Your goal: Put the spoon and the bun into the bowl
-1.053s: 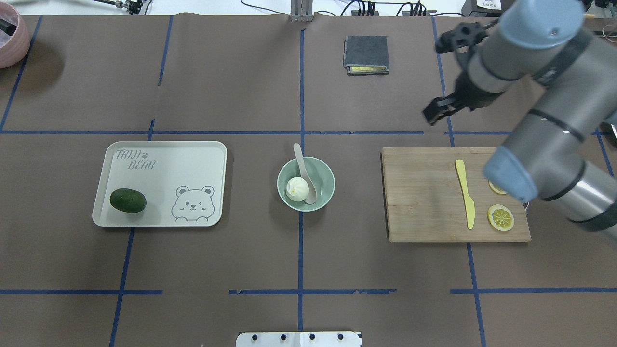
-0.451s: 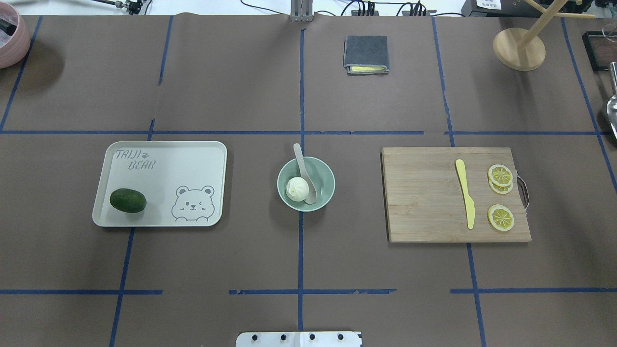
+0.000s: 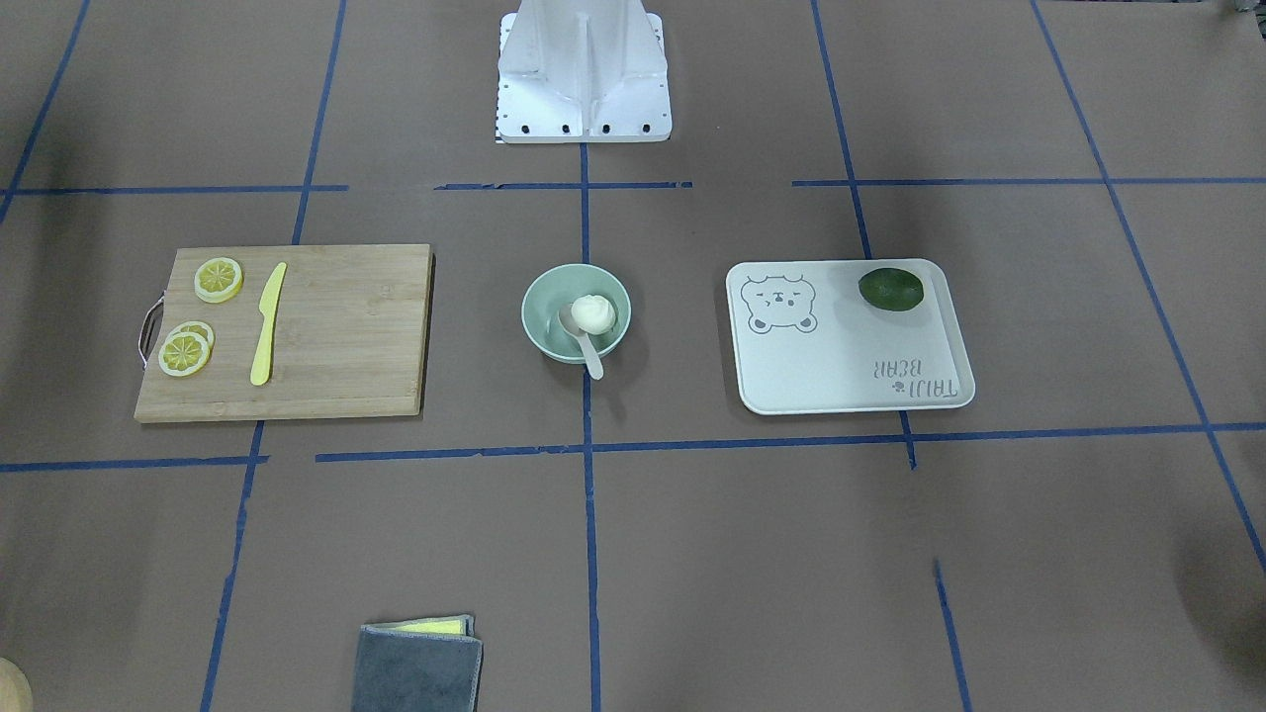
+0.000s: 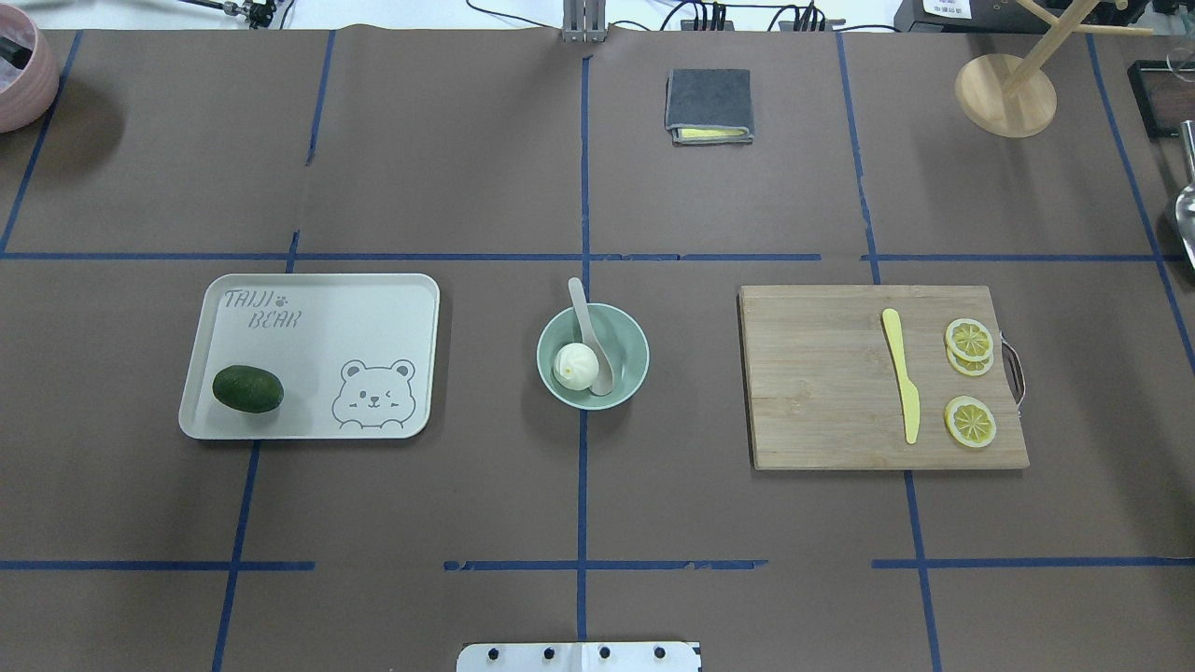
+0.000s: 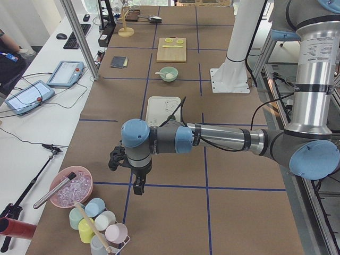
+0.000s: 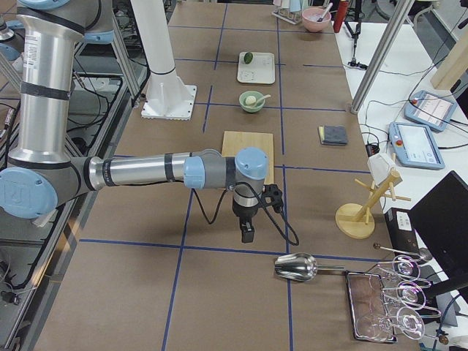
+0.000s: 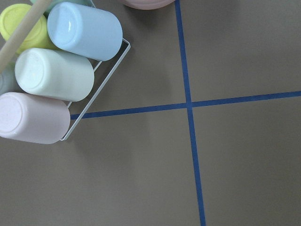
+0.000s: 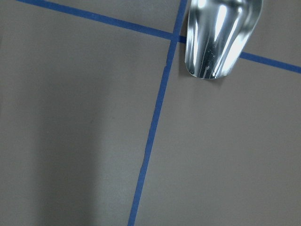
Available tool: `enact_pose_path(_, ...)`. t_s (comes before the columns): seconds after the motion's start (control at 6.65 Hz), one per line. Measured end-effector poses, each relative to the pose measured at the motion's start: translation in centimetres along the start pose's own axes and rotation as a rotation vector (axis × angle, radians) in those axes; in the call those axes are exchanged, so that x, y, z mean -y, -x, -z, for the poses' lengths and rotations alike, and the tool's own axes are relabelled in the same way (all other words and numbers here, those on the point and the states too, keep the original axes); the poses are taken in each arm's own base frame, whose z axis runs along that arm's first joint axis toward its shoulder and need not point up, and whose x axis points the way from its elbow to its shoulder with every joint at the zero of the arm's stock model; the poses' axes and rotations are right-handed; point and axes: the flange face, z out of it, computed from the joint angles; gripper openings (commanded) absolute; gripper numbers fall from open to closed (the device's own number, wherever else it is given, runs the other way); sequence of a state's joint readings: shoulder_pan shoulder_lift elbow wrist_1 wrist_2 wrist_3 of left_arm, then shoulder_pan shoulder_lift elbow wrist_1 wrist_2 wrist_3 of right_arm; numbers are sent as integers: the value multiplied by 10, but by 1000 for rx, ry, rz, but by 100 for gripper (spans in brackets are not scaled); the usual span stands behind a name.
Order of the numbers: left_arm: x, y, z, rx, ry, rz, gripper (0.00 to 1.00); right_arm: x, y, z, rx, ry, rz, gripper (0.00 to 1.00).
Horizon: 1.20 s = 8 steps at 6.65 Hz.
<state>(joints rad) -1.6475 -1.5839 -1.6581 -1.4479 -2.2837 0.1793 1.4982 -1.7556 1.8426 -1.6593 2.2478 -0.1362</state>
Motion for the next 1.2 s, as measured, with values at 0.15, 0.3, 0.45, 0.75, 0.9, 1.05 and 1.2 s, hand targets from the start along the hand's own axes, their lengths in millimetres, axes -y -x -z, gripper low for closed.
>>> enact_pose_path(0.15,0,-2,-2,-2,5,-3,100,-11,-7,-4,34,4,-30,100)
enact_pose_path(0.3,0,-3,-3,-3,6,-5,100,-19,-10,-6,67,4,-50,100)
enact_pose_path(0.45,0,-3,-3,-4,6,-6,100,-22,-12,-6,82,1,-59,100)
enact_pose_path(0.75,0,-4,-3,-5,5,-7,100,-23,-12,-6,89,-2,-64,100)
enact_pose_path(0.9,0,-4,-3,-5,4,-8,100,-23,-12,-5,90,-3,-64,100)
enact_pose_path(1.05,0,-4,-2,-5,4,-8,100,-23,-12,-5,90,-3,-65,100)
enact_pose_path(1.2,1,-5,-2,-5,3,-9,100,-23,-12,-5,90,-3,-64,100)
